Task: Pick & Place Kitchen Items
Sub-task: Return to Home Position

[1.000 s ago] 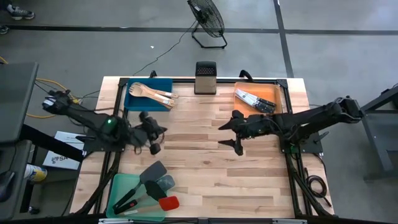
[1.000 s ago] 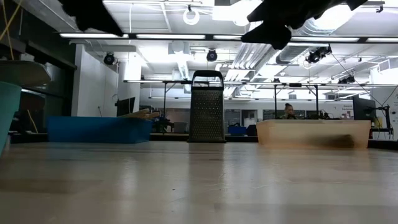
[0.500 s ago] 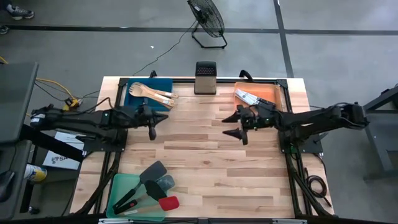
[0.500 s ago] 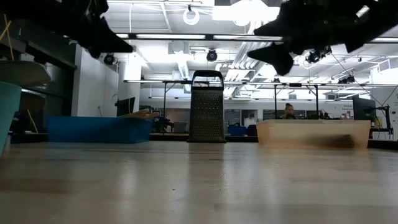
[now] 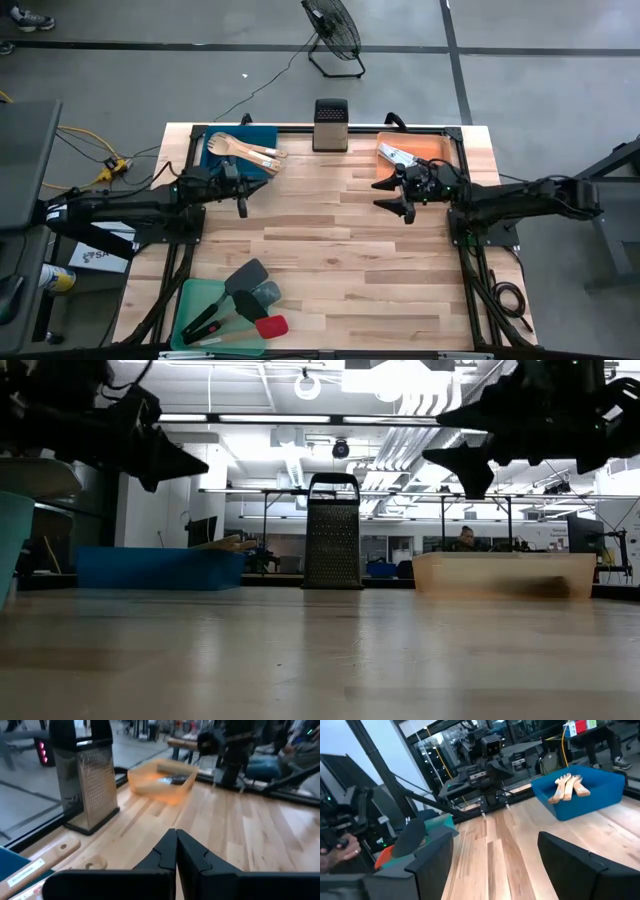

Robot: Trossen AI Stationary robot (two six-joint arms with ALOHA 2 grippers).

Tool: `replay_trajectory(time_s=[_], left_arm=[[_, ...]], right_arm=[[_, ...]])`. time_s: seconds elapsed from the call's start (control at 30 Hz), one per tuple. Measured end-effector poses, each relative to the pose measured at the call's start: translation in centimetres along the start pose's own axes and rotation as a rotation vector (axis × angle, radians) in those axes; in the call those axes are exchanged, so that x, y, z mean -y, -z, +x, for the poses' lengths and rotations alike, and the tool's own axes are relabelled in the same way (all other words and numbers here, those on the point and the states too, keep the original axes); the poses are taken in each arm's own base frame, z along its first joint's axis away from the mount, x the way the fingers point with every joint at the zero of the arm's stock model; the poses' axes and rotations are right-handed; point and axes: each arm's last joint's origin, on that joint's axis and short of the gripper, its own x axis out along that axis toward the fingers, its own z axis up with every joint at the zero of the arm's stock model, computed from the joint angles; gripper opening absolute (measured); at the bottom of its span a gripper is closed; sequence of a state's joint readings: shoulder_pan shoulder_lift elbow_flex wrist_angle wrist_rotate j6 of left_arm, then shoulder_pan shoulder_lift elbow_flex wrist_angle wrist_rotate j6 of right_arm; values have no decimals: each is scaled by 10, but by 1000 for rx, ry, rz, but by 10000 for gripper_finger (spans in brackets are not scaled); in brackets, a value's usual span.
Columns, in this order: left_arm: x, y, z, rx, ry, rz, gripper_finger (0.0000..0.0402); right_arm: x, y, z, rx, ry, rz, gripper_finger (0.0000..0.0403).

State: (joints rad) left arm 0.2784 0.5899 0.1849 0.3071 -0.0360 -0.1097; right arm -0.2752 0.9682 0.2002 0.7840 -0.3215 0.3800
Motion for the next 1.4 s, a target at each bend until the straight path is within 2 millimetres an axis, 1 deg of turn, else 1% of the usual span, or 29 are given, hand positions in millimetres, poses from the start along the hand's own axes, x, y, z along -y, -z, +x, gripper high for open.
replay_trajectory(time_s=[0.1,0.23,0.37,0.4,0.57,0.7,0.8,1.0,1.17,1.27,1.4], left_arm=[[0,4,-4,60,11,0,0],[-2,17,-10,71,12,-1,0],[-3,24,-18,148,21,-5,0],[-3,23,-20,177,24,-5,0],[-3,25,-24,163,21,5,0],[-3,23,-27,188,17,20,0],[-4,25,-28,169,11,27,0],[-6,29,-30,138,-45,32,0],[-6,25,-34,186,-51,70,0],[-7,26,-37,185,-89,85,0],[-8,28,-43,184,-124,77,0]], right_arm=[[1,5,-3,-10,5,14,283],[2,9,-5,-14,10,22,283],[3,12,-7,-12,13,21,283],[3,12,-7,-6,11,20,283],[3,16,-12,26,-2,12,283],[6,24,-24,81,-4,20,283],[7,27,-30,111,-4,22,283],[11,27,-32,97,9,30,283],[18,25,-35,81,-14,41,283],[23,23,-38,62,-43,41,283],[27,19,-44,84,-20,37,283]])
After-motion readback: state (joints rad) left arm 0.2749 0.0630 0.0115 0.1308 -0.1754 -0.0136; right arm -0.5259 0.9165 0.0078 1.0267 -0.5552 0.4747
